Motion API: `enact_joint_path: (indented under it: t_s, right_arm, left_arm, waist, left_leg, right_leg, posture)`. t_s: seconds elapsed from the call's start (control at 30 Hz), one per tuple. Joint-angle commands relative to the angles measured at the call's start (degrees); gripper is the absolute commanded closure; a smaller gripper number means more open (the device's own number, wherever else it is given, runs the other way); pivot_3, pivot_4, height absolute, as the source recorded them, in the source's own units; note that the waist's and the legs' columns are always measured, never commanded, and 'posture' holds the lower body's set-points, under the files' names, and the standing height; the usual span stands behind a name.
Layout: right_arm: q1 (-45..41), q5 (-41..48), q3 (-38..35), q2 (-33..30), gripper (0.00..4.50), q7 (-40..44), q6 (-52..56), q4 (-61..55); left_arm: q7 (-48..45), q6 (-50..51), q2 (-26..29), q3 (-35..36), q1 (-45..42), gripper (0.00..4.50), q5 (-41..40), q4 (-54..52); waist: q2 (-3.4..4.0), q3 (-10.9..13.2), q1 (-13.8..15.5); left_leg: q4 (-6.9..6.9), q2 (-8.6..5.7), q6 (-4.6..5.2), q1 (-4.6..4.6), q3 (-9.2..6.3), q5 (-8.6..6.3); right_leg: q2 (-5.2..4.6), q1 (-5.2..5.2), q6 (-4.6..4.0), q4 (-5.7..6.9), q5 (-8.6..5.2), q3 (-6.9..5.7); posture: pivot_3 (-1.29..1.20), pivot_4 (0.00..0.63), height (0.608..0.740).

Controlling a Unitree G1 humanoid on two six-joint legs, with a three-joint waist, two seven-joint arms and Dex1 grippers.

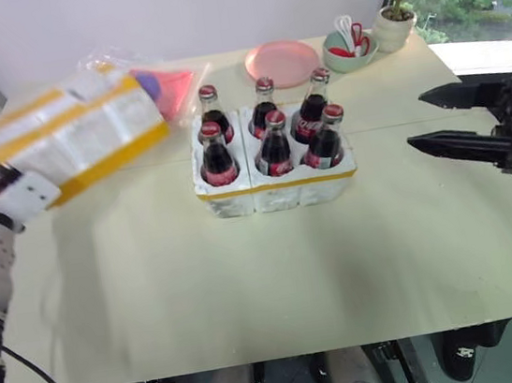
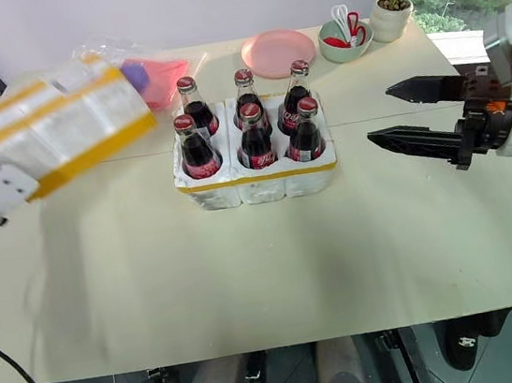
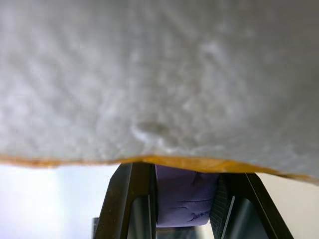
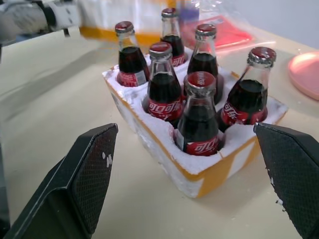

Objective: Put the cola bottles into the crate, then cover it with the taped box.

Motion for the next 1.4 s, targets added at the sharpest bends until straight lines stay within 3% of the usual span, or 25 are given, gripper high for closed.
enact_joint_path:
  t_s: [0.03,0.4,0.6,0.73,1.13,1.3,1.33,1.4]
  right_arm:
    - [-1.28,-0.60,-0.48,-1.10,0.00,0.56,-1.62,0.28]
    - [-0.74,-1.58,0.14,-0.65,0.00,1.70,-2.76,0.92]
    - [1.82,-0.96,-1.99,-0.07,0.00,1.12,-1.97,-0.76]
    - [3.16,-0.13,-3.33,0.37,0.00,0.13,-1.47,-1.84]
    - [3.78,1.45,-4.04,1.42,0.00,-2.22,-1.74,-3.03]
    - [4.02,1.76,-4.33,1.29,0.00,-2.45,-1.95,-3.08]
    - [4.18,1.84,-4.49,1.22,0.00,-2.41,-1.89,-3.15]
    - [4.79,1.65,-4.58,0.90,0.00,-1.85,-2.00,-3.51]
  left_arm:
    - [-2.89,-1.54,2.08,2.55,-5.59,3.39,-3.34,-5.91]
    - [-20.39,1.49,-3.66,-5.51,-18.73,3.39,-8.26,-26.41]
    - [-27.00,5.99,-6.94,-10.46,-16.17,3.39,-7.37,-37.76]
    - [-29.37,11.28,-6.60,-14.77,-11.94,3.39,1.07,-44.57]
    - [-26.25,10.60,-11.00,-19.46,-11.67,3.39,15.14,-44.41]
    - [-26.68,9.35,-12.18,-18.67,-10.36,3.39,15.92,-44.53]
    - [-27.09,9.68,-12.47,-18.34,-9.50,2.74,15.49,-45.24]
    - [-28.29,10.73,-12.87,-17.73,-7.60,1.95,14.84,-46.57]
  waist:
    - [0.00,0.00,-0.05]
    - [0.00,0.00,-0.26]
    - [0.00,0.01,-0.28]
    - [-0.01,0.01,-0.14]
    - [-0.02,0.02,-0.11]
    - [-0.02,0.02,-0.12]
    - [-0.02,0.02,-0.11]
    - [-0.02,0.02,-0.12]
  left_leg:
    - [0.00,-0.01,0.00,0.00,0.00,0.00]
    - [0.17,-0.02,0.05,-0.02,0.04,-0.02]
    - [0.25,-0.01,0.10,-0.03,0.06,-0.04]
    - [0.45,-0.05,0.23,-0.03,0.06,-0.12]
    - [0.53,-0.03,0.27,0.01,0.05,-0.14]
    - [0.53,-0.03,0.29,0.00,0.05,-0.15]
    - [0.53,-0.03,0.29,0.00,0.06,-0.15]
    - [0.53,-0.03,0.29,0.00,0.06,-0.16]
  right_leg:
    - [0.00,0.01,0.00,-0.01,0.00,0.00]
    - [0.04,0.05,0.02,0.05,0.01,-0.01]
    - [0.10,0.05,0.02,0.07,0.01,0.00]
    - [0.11,0.22,0.06,0.05,0.03,0.00]
    - [0.11,0.32,0.12,-0.02,0.06,-0.01]
    - [0.09,0.32,0.13,-0.03,0.06,-0.01]
    - [0.09,0.32,0.13,-0.03,0.06,-0.01]
    - [0.08,0.32,0.13,-0.04,0.06,-0.01]
  posture:
    - [0.00,0.150,0.740]
    - [0.00,0.150,0.740]
    - [0.00,0.150,0.740]
    - [0.00,0.150,0.740]
    - [0.00,0.150,0.740]
    - [0.00,0.150,0.740]
    - [0.00,0.150,0.740]
    - [0.00,0.150,0.740]
